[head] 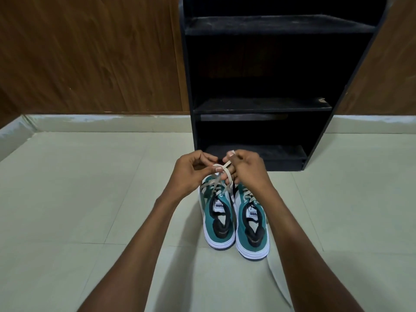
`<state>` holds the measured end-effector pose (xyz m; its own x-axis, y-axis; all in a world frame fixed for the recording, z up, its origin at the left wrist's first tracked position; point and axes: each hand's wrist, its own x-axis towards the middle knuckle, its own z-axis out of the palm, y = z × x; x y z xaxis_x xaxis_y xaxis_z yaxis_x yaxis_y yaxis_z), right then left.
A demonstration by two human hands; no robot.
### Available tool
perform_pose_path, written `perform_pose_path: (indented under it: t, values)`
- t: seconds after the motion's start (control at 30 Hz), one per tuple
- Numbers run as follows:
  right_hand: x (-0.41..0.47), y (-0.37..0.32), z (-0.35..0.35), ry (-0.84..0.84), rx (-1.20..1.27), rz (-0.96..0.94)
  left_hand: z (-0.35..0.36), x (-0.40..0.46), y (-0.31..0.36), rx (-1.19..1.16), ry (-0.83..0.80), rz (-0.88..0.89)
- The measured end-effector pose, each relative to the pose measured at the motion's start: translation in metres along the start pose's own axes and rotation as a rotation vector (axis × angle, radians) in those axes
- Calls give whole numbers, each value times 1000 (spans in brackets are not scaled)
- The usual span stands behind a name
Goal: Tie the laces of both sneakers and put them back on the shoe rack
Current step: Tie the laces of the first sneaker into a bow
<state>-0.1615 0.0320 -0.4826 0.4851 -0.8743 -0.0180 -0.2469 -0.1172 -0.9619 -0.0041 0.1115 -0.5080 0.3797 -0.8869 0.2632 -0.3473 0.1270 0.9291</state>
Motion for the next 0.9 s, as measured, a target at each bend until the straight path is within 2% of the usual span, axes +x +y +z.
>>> perform_pose_path:
  t: [0.13, 0.23, 0.3, 0.37, 0.47, 0.53, 0.63, 0.73, 0.8, 0.9]
  values:
    - [7, 9, 4, 3, 57, 50, 11, -12, 1, 60, 39, 52]
    - [13, 18, 7, 125, 0, 30, 16, -16, -1, 129, -29, 96]
    - [18, 23, 7, 185, 4, 27, 13, -16, -8, 341, -84, 169]
    - [20, 25, 8, 197, 17, 50, 12, -19, -14, 553, -16, 296]
    - [19, 25, 10, 154, 49, 90, 12, -21, -16, 648, 99, 441]
    - [16, 24, 11, 169, 15, 90, 14, -21, -16, 528, 20, 336]
    - [5, 20, 9, 192, 56, 87, 14, -19, 1, 95, -167, -119]
    - [-14, 24, 6, 142, -7, -116, 12, -17, 10, -261, -146, -509]
    - [-23, 31, 5, 91, -140, -299, 6, -12, 9, -375, -106, -635]
    - [-25, 38, 6, 19, -318, -408, 2, -9, 12, -307, -189, -658]
